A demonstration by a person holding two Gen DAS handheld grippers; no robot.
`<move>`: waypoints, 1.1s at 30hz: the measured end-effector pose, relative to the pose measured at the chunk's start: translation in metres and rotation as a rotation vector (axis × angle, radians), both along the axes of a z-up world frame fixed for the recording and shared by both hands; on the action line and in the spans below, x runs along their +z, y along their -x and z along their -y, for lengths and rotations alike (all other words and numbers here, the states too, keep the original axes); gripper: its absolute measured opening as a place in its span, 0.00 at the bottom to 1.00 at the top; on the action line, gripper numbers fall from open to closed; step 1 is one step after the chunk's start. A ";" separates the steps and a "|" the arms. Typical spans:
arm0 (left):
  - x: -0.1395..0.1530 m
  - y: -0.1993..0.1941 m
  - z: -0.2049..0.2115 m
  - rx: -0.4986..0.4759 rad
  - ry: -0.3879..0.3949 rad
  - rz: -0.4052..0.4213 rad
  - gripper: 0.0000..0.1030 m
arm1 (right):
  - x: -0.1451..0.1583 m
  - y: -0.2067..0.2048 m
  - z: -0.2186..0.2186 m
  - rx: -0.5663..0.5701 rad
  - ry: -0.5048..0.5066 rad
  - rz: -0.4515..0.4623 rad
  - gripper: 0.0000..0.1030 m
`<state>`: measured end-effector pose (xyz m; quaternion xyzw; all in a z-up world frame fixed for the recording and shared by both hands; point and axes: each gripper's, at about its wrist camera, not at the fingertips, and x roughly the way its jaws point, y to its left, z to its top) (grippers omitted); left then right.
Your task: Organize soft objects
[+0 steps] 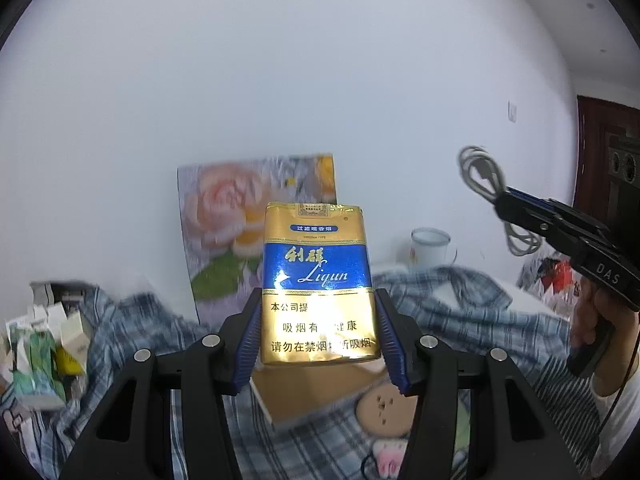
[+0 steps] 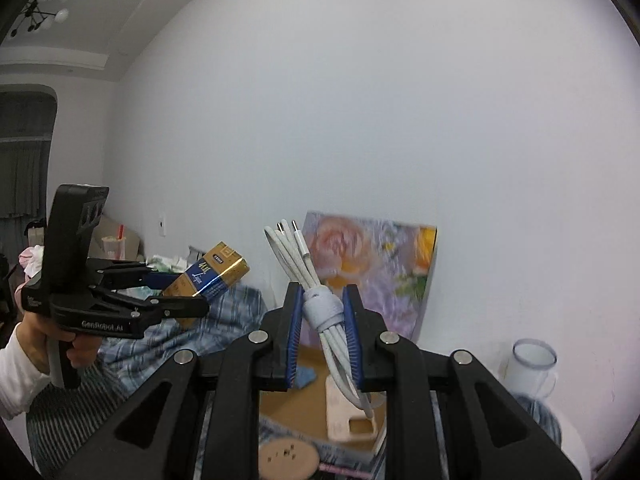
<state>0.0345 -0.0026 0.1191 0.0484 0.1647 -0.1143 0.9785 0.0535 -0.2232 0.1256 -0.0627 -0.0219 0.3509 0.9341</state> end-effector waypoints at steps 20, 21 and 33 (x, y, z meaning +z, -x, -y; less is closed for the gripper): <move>0.099 -0.036 0.037 0.110 0.018 0.229 0.53 | 0.085 -0.034 -0.018 0.038 -0.149 0.052 0.19; 0.099 -0.042 0.039 0.119 0.009 0.225 0.53 | 0.081 -0.036 -0.018 0.039 -0.148 0.038 0.19; 0.049 -0.104 0.041 0.119 0.002 0.089 0.53 | 0.048 -0.081 -0.037 0.035 -0.127 -0.114 0.19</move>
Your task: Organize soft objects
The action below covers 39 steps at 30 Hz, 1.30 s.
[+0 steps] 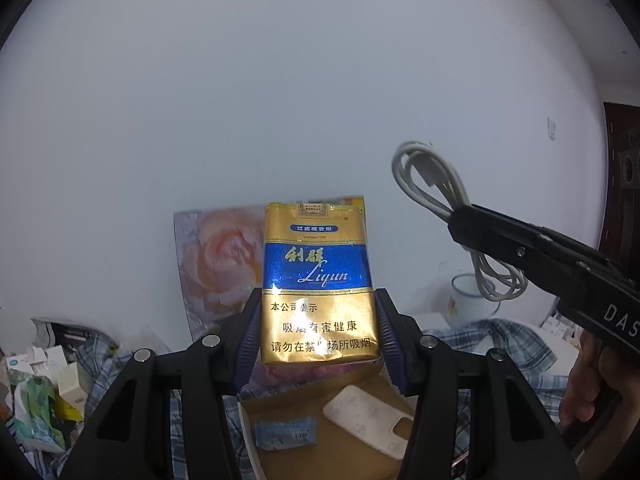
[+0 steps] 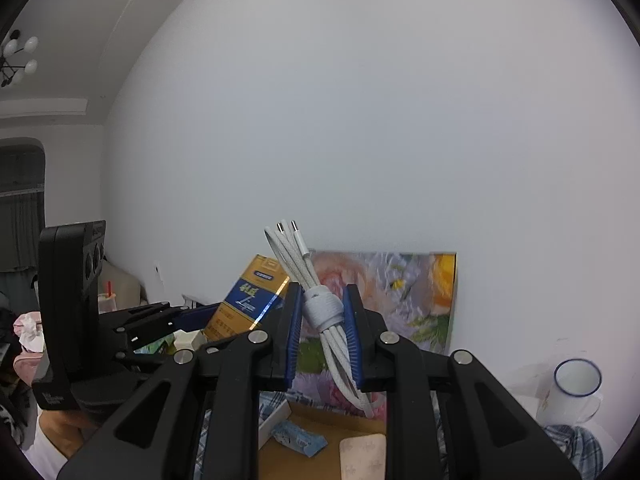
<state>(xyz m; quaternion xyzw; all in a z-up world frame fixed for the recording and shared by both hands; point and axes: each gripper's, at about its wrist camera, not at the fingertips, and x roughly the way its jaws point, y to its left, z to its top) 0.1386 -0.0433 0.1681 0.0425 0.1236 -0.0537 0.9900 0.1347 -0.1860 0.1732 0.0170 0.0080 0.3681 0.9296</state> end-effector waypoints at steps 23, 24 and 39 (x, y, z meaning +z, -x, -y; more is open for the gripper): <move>-0.084 -0.065 -0.017 0.010 0.009 -0.275 0.53 | -0.078 -0.100 -0.030 0.020 0.068 -0.312 0.19; -0.088 -0.068 -0.017 0.012 0.000 -0.286 0.53 | -0.082 -0.103 -0.031 0.026 0.064 -0.325 0.19; -0.132 -0.092 -0.024 0.008 0.023 -0.421 0.53 | -0.135 -0.139 -0.045 0.057 0.082 -0.505 0.19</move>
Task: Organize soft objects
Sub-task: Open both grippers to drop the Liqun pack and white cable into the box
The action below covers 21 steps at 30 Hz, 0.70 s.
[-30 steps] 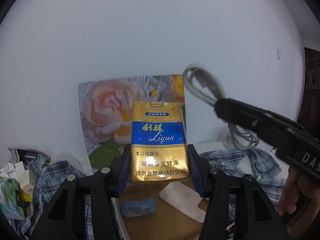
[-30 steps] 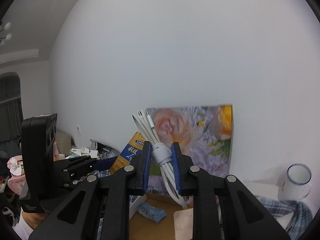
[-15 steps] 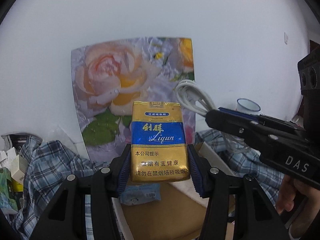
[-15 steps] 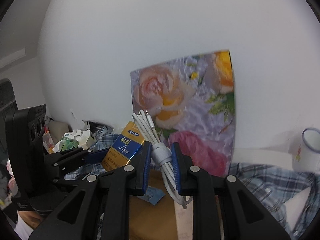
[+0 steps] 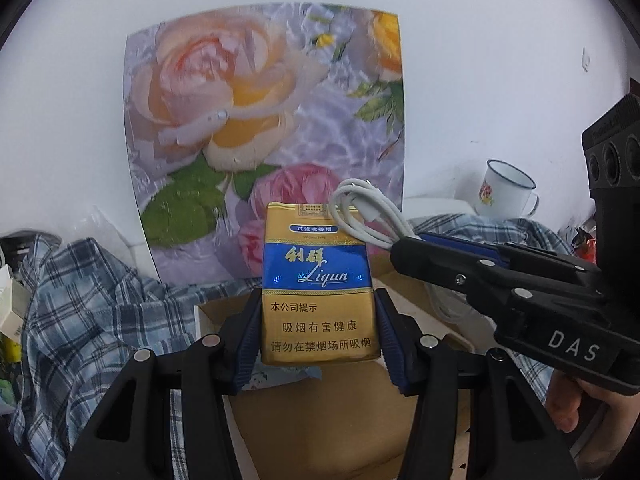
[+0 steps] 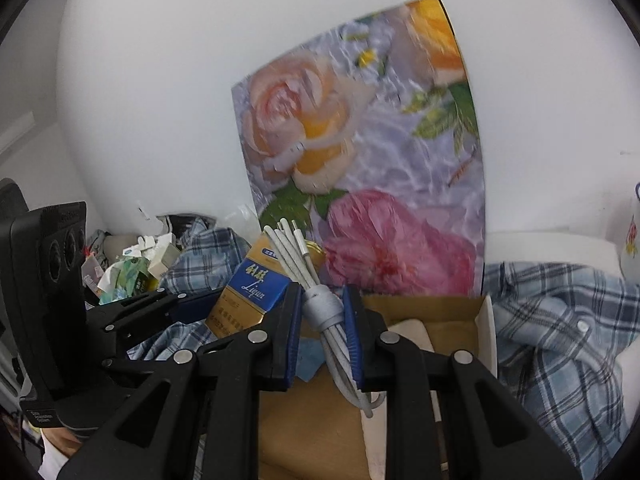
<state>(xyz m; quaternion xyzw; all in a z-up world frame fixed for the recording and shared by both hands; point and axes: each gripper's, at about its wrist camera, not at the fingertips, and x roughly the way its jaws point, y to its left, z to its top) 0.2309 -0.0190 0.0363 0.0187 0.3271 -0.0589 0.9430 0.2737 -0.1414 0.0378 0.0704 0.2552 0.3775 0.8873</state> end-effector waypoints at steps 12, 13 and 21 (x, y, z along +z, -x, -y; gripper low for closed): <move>-0.027 -0.013 -0.002 0.009 -0.003 -0.080 0.53 | -0.031 -0.027 0.011 -0.011 -0.042 -0.153 0.19; -0.028 -0.014 -0.003 0.006 0.006 -0.091 0.53 | -0.034 -0.030 0.013 -0.007 -0.055 -0.171 0.19; -0.041 -0.020 -0.002 0.005 0.006 -0.147 0.53 | -0.050 -0.040 0.016 -0.021 -0.046 -0.238 0.19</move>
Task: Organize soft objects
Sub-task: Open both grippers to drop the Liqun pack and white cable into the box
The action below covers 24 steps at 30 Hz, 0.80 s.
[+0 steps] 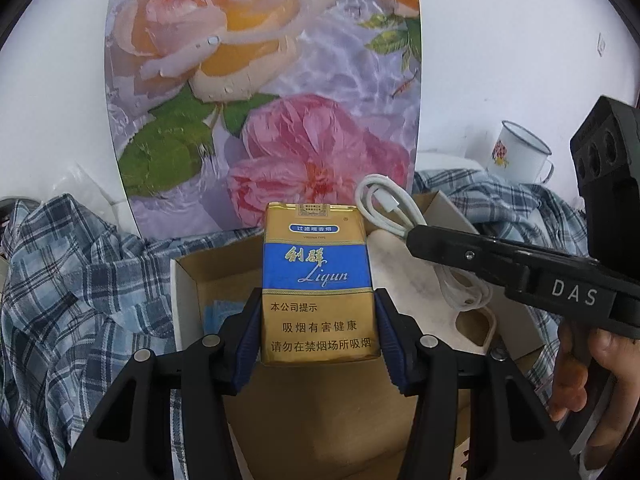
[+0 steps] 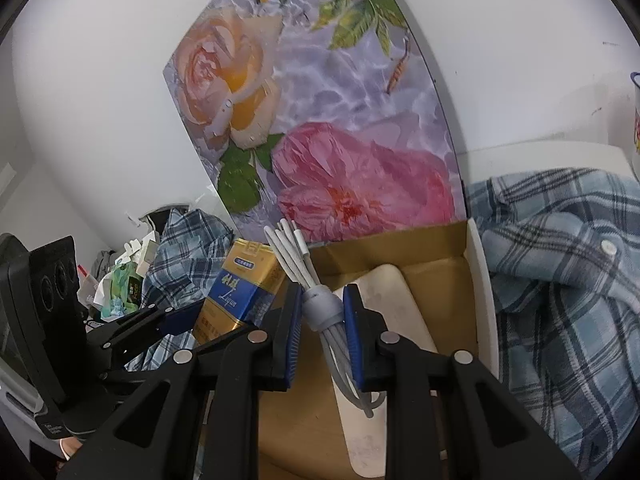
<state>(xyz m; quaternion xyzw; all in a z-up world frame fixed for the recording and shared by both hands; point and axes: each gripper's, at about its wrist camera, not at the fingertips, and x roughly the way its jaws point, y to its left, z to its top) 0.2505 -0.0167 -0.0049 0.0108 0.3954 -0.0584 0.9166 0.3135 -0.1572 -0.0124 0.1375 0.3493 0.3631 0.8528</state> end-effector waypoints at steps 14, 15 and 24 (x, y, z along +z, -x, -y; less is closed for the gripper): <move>-0.006 -0.001 0.003 -0.013 0.016 -0.040 0.71 | 0.001 0.000 0.000 -0.036 0.007 -0.011 0.56; -0.004 -0.001 0.003 -0.004 0.024 -0.040 0.79 | 0.004 0.003 0.002 -0.048 -0.002 0.007 0.70; 0.013 0.005 0.006 0.018 -0.019 0.006 1.00 | 0.028 0.017 -0.004 -0.075 0.043 0.103 0.99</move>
